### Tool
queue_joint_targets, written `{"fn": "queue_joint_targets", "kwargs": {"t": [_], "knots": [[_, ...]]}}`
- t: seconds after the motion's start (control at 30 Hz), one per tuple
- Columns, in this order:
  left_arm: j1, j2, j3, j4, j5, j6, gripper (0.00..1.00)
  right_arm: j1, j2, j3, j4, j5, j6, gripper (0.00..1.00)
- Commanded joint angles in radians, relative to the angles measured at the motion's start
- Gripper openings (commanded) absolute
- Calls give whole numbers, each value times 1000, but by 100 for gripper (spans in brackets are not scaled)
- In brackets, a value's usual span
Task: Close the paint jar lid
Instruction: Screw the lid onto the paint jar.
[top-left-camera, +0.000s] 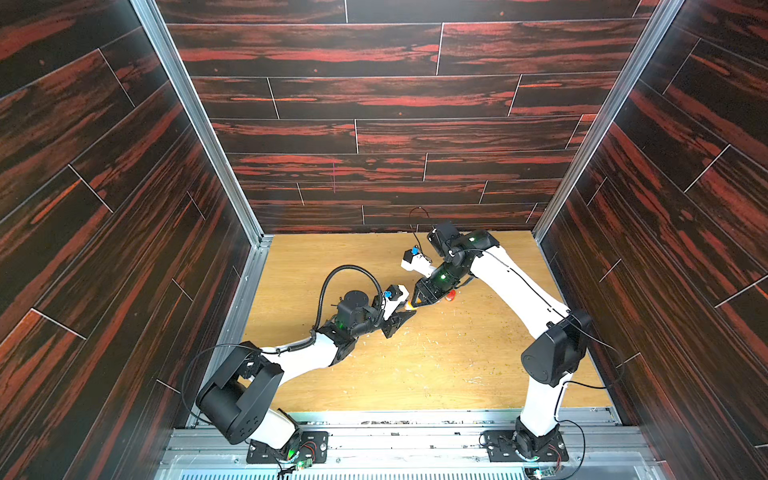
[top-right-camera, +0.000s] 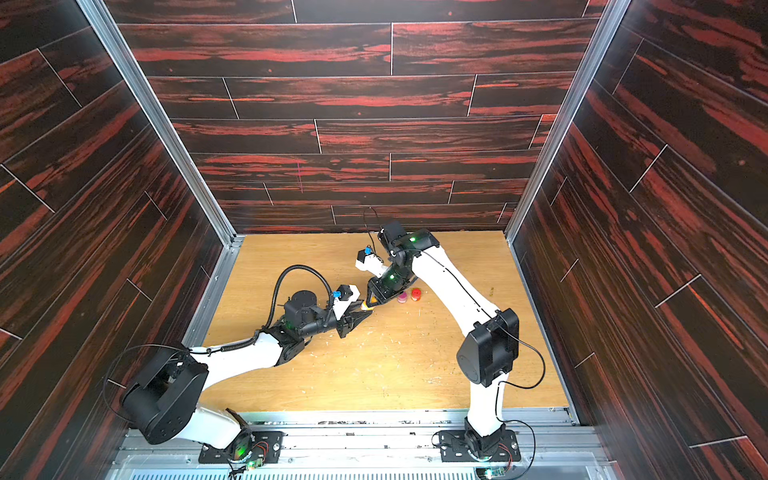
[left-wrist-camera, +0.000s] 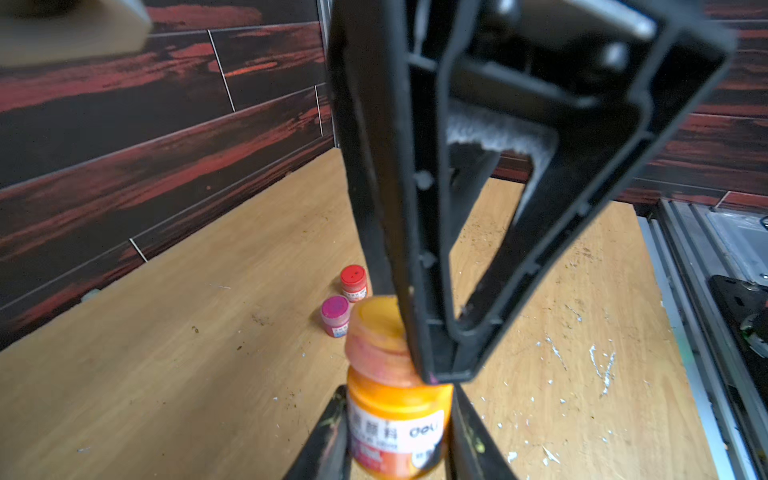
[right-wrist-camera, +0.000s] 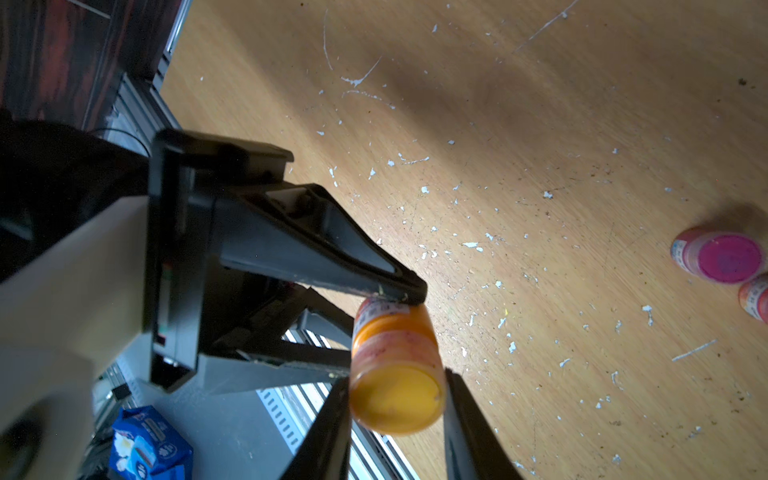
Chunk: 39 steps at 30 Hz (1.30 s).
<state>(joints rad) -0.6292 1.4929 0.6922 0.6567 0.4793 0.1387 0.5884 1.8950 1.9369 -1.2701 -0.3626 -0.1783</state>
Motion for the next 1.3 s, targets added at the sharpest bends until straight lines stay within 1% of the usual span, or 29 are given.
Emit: {"fn": "queue_joint_targets", "kwargs": {"t": [0.0, 0.2, 0.4, 0.53, 0.63, 0.8, 0.9, 0.97, 1.03, 1.17, 1.27], "knots": [[-33, -69, 68, 87, 90, 8, 30, 67, 0, -38, 68, -157, -73, 29], [-33, -94, 89, 74, 121, -15, 29, 73, -1, -77, 103, -167, -124, 30], [-33, -104, 99, 80, 140, -41, 29, 83, -22, -142, 167, -213, -157, 29], [-33, -115, 100, 88, 143, -52, 29, 83, -45, -205, 187, -268, -211, 32], [-33, -122, 110, 89, 151, -62, 29, 83, -69, -259, 222, -286, -250, 32], [-33, -129, 112, 101, 154, -66, 29, 84, -109, -326, 261, -351, -312, 32], [-33, -128, 110, 117, 150, -70, 29, 83, -112, -344, 256, -378, -346, 34], [-33, -127, 104, 134, 140, -66, 29, 85, -112, -355, 267, -418, -337, 34], [-33, -126, 93, 167, 121, -56, 29, 91, -107, -359, 264, -428, -333, 35], [-33, -117, 77, 222, 29, -28, 29, 100, -90, -352, 250, -436, -309, 35], [-33, -106, 67, 281, -46, -10, 29, 101, -83, -336, 246, -450, -259, 35]]}}
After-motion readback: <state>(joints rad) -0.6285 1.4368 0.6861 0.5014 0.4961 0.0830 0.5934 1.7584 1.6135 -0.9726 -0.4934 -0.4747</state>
